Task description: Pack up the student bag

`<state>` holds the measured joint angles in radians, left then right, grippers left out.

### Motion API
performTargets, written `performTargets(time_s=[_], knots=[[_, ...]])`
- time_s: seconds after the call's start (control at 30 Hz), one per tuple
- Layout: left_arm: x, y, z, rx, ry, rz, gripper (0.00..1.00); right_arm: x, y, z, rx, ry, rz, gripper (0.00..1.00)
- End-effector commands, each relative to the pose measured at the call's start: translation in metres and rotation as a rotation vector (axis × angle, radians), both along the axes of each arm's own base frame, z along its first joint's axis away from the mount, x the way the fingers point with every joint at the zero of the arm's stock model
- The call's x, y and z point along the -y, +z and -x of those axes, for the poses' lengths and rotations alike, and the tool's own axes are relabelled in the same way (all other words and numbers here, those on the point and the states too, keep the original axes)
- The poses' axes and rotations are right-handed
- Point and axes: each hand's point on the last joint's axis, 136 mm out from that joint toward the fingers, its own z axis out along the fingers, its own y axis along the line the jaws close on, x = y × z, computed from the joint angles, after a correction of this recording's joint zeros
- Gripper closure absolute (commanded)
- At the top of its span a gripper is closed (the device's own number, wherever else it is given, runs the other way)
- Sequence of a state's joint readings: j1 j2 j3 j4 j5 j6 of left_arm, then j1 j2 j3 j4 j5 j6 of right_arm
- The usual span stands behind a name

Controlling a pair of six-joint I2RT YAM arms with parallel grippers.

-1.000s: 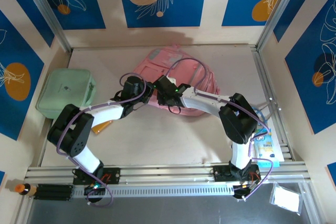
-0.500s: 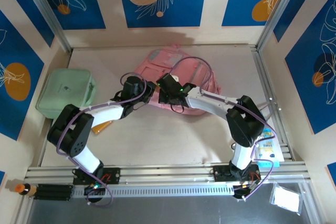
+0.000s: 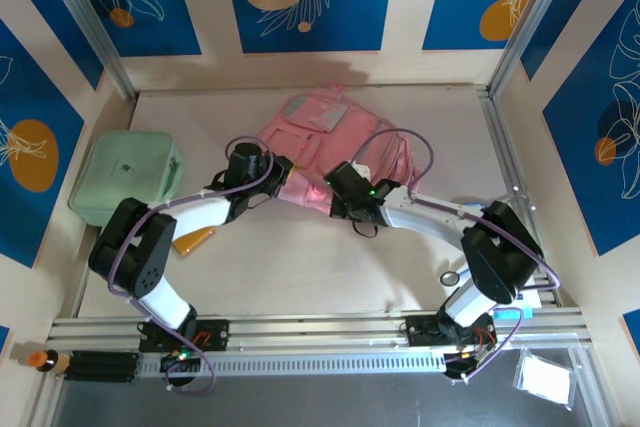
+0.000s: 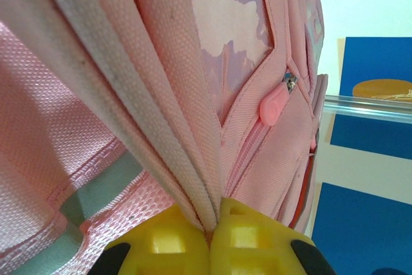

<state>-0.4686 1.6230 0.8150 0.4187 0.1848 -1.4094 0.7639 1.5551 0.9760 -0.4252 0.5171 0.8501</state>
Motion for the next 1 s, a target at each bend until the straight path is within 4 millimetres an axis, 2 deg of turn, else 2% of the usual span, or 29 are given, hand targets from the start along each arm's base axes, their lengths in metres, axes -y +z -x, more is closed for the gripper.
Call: performTargets(time_s=[0.0,0.07,0.17,0.37,0.53,0.7,0.8,0.97], knots=[[-0.018,0.018,-0.026,0.079,0.037,-0.035,1.00,0.047,-0.003,0.005,-0.006,-0.113,0.105,0.98],[-0.019,0.015,-0.029,0.078,0.022,-0.053,0.97,0.052,0.001,0.001,0.004,-0.109,0.100,0.99],[-0.021,0.008,-0.036,0.080,-0.020,-0.075,0.91,0.040,0.013,-0.010,0.063,-0.036,0.074,1.00],[-0.029,0.000,-0.042,0.128,-0.118,-0.060,0.73,-0.015,0.035,-0.028,0.132,0.178,-0.060,1.00],[-0.049,0.005,-0.029,0.161,-0.120,-0.125,0.57,-0.062,0.039,-0.034,0.114,0.331,-0.158,1.00],[-0.060,0.010,-0.010,0.148,-0.111,-0.166,0.47,-0.096,0.036,-0.037,0.083,0.418,-0.225,1.00],[-0.059,0.010,0.001,0.123,-0.116,-0.148,0.45,-0.115,0.038,-0.038,0.081,0.460,-0.254,1.00],[-0.042,0.008,0.012,0.090,-0.156,-0.084,0.45,-0.139,0.045,-0.040,0.082,0.499,-0.287,1.00]])
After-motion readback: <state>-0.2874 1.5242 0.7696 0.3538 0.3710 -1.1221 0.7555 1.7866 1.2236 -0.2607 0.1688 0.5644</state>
